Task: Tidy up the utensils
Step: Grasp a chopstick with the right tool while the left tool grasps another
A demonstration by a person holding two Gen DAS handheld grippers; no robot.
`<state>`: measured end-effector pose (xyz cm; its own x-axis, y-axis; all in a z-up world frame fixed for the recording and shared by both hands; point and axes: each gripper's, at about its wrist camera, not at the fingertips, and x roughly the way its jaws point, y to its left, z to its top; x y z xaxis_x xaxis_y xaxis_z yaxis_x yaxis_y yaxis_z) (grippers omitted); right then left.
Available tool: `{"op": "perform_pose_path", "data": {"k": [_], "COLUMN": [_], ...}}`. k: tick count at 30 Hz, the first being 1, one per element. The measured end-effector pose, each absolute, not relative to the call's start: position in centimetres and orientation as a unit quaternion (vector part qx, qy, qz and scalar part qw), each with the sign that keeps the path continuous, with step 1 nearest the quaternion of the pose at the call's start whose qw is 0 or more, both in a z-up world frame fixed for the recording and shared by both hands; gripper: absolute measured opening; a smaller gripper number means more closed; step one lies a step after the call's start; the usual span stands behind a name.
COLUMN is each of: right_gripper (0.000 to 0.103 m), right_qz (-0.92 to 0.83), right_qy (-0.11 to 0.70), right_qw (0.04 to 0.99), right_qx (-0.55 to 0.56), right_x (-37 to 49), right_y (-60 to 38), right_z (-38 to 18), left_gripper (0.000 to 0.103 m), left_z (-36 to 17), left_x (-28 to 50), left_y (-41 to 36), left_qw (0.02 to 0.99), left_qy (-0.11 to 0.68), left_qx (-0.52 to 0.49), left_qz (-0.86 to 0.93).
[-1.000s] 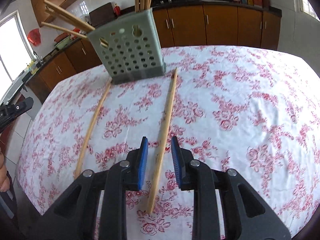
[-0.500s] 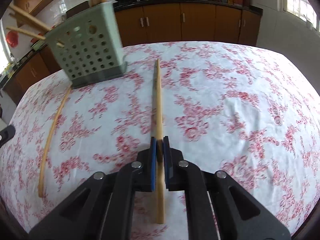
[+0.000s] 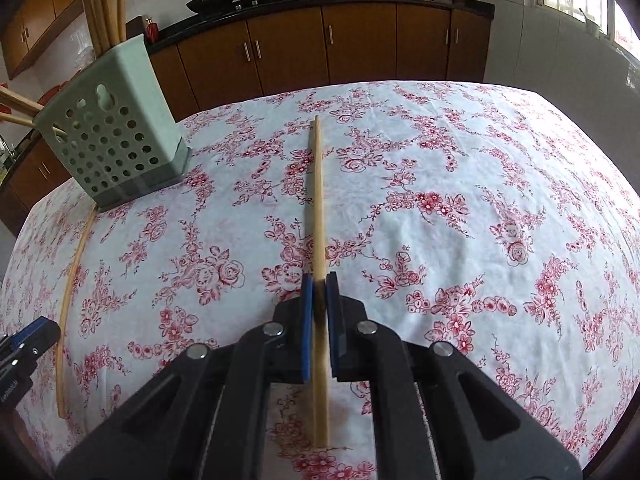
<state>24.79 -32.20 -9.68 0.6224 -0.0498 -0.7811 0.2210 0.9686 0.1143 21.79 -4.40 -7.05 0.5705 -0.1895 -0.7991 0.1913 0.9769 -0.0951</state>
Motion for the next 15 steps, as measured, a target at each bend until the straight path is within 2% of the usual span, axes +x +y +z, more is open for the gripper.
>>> {"op": "perform_pose_path", "data": {"k": [4,15], "right_gripper": [0.008,0.008], "right_qz": [-0.068,-0.024], "right_qy": [0.430,0.426], "right_qw": [0.895,0.902], "right_qx": [0.099,0.070], "right_x": [25.1,27.1], "right_y": [-31.7,-28.1], "right_z": [-9.7,-9.8], "left_gripper": [0.008,0.008], "left_z": [-7.5,-7.6], "left_x": [22.0,26.4], "left_y": [-4.4,1.8], "left_qw": [0.892,0.898], "left_qy": [0.444,0.440], "left_qx": [0.016,-0.013], "left_qz": [-0.084,-0.017]}}
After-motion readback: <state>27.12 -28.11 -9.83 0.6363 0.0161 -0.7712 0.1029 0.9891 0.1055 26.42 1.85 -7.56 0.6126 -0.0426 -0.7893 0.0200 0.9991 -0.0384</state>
